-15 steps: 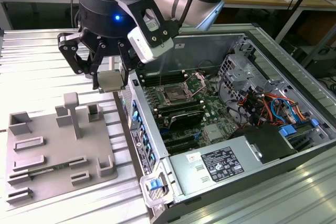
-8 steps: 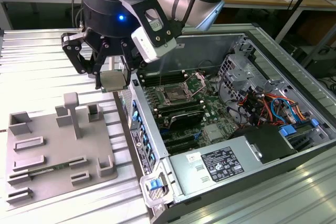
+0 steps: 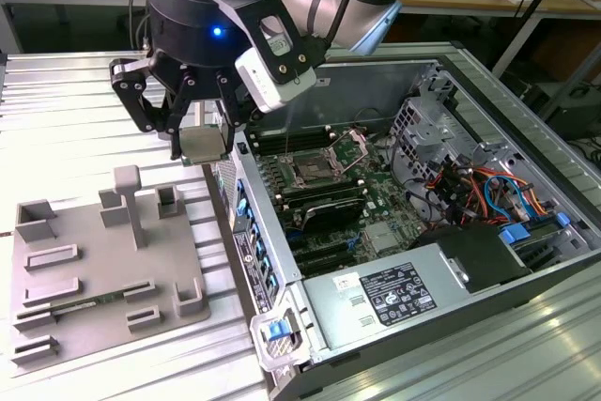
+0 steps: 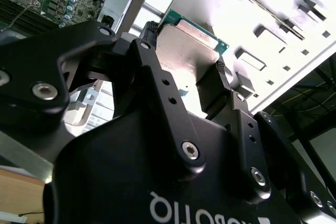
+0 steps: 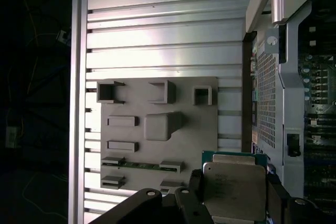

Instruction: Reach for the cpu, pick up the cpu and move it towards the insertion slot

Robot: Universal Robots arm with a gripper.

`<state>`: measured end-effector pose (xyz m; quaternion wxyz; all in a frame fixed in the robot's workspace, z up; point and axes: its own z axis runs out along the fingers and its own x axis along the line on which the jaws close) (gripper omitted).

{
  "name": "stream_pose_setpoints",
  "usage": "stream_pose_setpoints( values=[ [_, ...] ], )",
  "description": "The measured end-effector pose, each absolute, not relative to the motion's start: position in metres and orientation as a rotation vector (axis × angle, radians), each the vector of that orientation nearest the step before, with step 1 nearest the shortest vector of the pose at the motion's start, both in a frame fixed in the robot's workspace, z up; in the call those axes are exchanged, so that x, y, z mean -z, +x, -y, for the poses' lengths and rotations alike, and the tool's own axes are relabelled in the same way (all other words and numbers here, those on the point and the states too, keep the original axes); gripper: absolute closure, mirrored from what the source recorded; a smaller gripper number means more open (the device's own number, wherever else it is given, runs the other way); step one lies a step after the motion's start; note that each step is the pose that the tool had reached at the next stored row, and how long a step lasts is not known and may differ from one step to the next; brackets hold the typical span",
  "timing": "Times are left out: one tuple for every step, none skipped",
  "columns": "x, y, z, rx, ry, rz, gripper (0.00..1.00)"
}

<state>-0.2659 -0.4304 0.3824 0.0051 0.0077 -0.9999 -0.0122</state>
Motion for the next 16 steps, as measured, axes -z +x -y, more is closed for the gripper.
stream_pose_setpoints(
  values=[
    [-0.382,-0.265,0.43,0.038,0.025,3.131,0.45],
    [-0.382,-0.265,0.43,0.038,0.024,3.131,0.45],
    [-0.382,-0.264,0.43,0.038,0.024,3.131,0.45],
    [-0.382,-0.264,0.43,0.038,0.024,3.131,0.45],
    [-0.382,-0.264,0.43,0.038,0.024,3.131,0.45],
    [-0.382,-0.262,0.43,0.038,0.024,3.131,0.45],
    [-0.382,-0.261,0.43,0.037,0.024,3.131,0.45],
    [-0.382,-0.259,0.43,0.037,0.024,3.131,0.45],
    [-0.381,-0.258,0.43,0.037,0.024,3.131,0.45],
    [-0.381,-0.257,0.43,0.037,0.024,3.131,0.45],
    [-0.381,-0.256,0.43,0.037,0.024,3.131,0.45],
    [-0.381,-0.255,0.43,0.036,0.024,3.131,0.45],
    [-0.381,-0.254,0.43,0.036,0.024,3.131,0.45],
    [-0.38,-0.252,0.43,0.035,0.024,3.131,0.45],
    [-0.38,-0.251,0.43,0.034,0.024,3.131,0.45],
    [-0.38,-0.25,0.43,0.033,0.024,3.131,0.45]
  ],
)
